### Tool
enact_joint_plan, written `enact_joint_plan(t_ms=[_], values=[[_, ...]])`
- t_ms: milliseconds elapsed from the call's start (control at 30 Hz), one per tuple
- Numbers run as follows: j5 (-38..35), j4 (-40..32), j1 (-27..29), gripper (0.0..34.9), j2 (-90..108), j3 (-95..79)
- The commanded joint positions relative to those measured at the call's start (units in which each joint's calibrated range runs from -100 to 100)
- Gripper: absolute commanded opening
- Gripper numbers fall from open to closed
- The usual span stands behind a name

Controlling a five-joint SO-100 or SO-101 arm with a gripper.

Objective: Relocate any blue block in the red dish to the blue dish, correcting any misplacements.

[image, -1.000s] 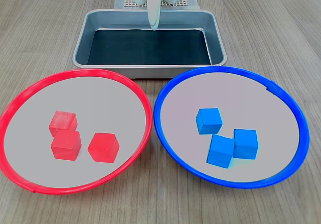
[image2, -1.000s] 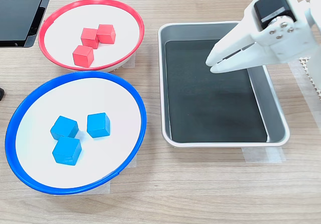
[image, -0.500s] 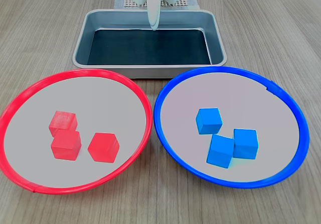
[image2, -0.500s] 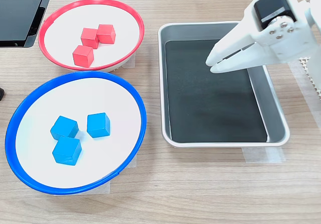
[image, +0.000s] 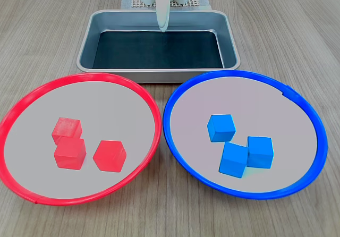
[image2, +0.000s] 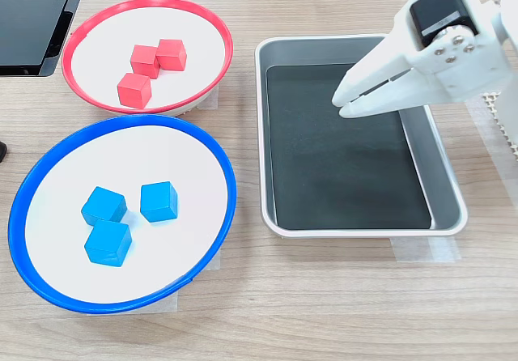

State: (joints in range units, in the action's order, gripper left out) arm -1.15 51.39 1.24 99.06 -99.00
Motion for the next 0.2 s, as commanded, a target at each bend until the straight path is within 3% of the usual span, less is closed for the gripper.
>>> enact_joint_plan(t_ms=[0, 167], values=[[0.0, 0.3, -0.1, 0.4, -0.1, 0.2], [0.0, 0.3, -0.1, 0.4, -0.1, 0.2]])
